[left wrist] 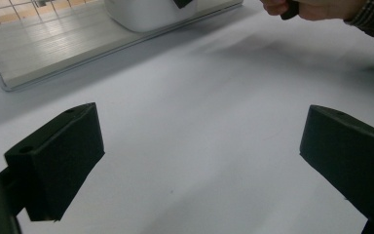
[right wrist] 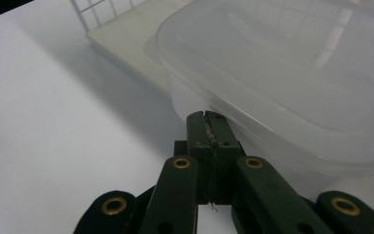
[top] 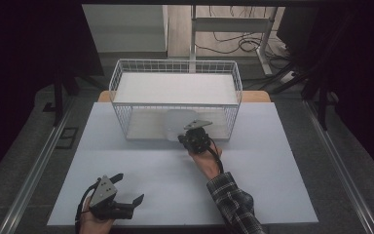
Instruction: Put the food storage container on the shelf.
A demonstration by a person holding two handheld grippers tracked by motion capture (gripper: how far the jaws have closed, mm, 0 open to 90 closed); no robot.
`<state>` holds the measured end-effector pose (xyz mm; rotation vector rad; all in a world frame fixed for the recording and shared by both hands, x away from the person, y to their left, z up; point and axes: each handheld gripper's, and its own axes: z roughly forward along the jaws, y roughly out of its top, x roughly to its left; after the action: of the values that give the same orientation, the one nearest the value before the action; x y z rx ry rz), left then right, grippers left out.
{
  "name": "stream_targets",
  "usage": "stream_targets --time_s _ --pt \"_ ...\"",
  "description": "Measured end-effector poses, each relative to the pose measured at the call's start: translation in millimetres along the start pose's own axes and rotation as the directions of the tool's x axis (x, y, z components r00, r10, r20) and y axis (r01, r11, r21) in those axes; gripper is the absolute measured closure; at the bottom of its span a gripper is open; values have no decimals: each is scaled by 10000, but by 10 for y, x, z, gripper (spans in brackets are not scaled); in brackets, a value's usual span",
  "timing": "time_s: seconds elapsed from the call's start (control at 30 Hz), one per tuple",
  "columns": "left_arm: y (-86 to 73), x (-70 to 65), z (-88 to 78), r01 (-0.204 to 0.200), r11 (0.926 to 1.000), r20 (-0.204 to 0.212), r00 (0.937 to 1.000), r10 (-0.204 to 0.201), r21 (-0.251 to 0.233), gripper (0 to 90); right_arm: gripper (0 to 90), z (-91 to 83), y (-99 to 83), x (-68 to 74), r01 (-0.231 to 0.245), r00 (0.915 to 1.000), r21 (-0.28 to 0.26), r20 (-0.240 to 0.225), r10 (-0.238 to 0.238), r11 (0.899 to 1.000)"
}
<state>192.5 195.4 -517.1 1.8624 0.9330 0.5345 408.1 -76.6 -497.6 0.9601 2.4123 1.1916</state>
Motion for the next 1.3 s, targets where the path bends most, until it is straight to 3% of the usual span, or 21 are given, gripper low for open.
stream_targets --time_s 0.33,0.67,0.77,0.87,1.07,1.3 --pt "-4 -12 25 -305 9995 -176 9994 306 74 40 894 80 43 -140 -182 9988 -10 448 182 9998" --pt "-7 11 18 -73 9999 -198 9998 75 76 38 893 197 72 -206 -429 9962 52 758 423 9991" --pt "-8 12 23 -44 9998 -174 9998 47 174 36 881 200 62 -204 -536 9967 28 619 534 9986" --pt "-12 12 37 -64 9995 -219 9997 71 313 34 784 188 41 -169 -416 9979 79 504 411 9991" --pt "-16 21 43 30 9991 -201 9998 -22 427 27 505 104 21 -106 -481 9984 -87 287 484 9988" --pt "-22 58 59 322 9970 -199 9993 -309 699 32 356 9 11 -36 -248 9996 -5 -159 248 9997"
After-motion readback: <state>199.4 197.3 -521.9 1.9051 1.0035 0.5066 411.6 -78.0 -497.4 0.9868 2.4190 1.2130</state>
